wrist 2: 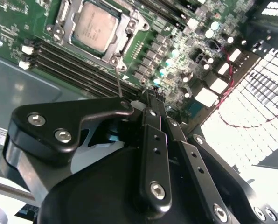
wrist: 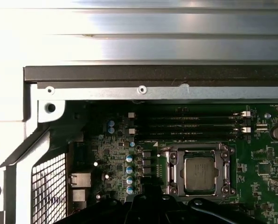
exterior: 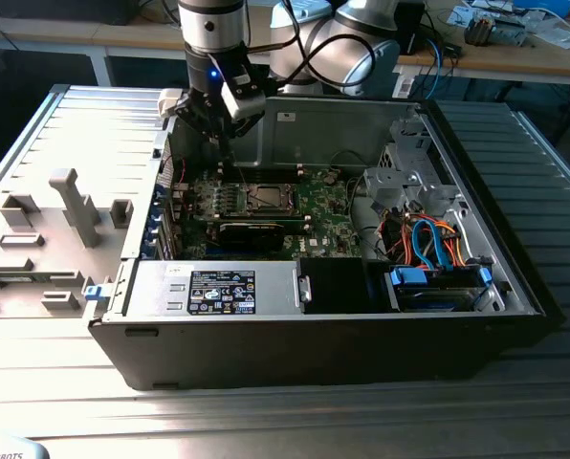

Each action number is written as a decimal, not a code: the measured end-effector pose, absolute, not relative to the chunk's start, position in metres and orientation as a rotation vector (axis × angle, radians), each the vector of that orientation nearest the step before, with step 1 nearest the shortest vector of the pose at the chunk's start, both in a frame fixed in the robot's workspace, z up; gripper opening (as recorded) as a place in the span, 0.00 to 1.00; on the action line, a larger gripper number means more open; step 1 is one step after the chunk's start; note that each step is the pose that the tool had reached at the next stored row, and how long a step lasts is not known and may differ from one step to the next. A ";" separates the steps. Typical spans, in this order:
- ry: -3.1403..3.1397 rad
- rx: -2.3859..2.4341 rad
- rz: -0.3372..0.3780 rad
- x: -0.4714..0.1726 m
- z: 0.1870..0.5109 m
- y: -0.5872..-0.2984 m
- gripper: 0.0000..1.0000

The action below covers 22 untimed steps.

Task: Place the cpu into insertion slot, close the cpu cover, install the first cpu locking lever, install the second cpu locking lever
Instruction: 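Install the first cpu locking lever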

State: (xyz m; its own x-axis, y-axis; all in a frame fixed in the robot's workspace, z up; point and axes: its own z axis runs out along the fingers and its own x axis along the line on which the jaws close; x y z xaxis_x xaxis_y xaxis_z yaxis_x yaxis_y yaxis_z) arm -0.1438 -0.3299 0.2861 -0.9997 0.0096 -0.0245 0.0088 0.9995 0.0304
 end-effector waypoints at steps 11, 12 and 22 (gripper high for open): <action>3.116 0.014 0.047 -0.146 0.284 -0.325 0.11; 3.116 0.014 0.047 -0.146 0.284 -0.325 0.11; 3.116 0.014 0.047 -0.146 0.281 -0.322 0.11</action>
State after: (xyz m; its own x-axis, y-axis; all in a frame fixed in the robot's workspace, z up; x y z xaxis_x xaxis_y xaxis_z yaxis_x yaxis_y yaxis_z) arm -0.1458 -0.3217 0.2812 -0.9996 0.0095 -0.0249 0.0088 0.9995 0.0304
